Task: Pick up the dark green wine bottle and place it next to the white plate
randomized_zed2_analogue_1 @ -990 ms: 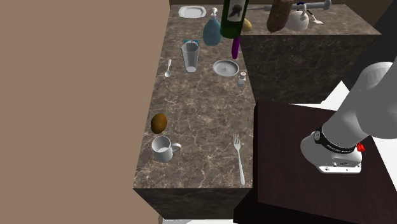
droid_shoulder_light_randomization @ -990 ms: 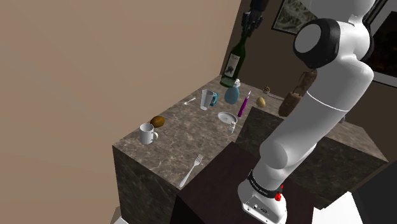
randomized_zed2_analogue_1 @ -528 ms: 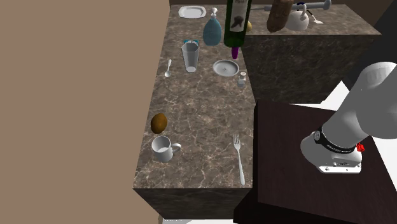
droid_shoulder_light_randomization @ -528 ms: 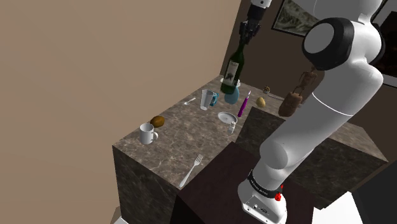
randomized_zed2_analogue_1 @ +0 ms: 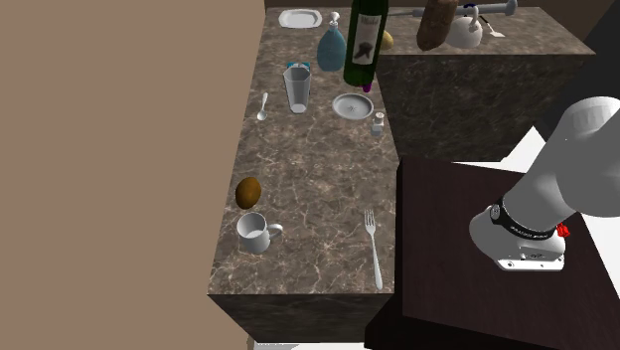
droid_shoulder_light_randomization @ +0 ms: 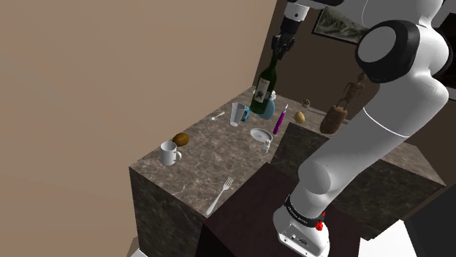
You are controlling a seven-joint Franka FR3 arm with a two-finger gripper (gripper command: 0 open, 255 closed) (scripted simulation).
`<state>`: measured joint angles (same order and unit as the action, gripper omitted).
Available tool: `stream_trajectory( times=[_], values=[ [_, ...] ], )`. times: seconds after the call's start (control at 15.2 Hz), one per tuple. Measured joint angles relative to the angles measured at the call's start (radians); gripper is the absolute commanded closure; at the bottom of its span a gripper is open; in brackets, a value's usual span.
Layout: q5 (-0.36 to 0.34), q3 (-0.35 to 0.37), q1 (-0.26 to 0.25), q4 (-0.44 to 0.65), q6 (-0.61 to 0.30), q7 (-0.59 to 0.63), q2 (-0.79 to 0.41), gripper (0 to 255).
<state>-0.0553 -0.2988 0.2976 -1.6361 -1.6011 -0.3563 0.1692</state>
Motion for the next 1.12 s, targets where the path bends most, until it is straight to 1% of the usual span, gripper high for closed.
stream_trajectory(
  times=[0.66,1.12],
  values=[
    [-0.013,0.004,0.001,-0.181,-0.141,0.014,0.042,255],
    [-0.017,0.000,0.004,-0.284,-0.234,0.014,0.051,255]
  ],
)
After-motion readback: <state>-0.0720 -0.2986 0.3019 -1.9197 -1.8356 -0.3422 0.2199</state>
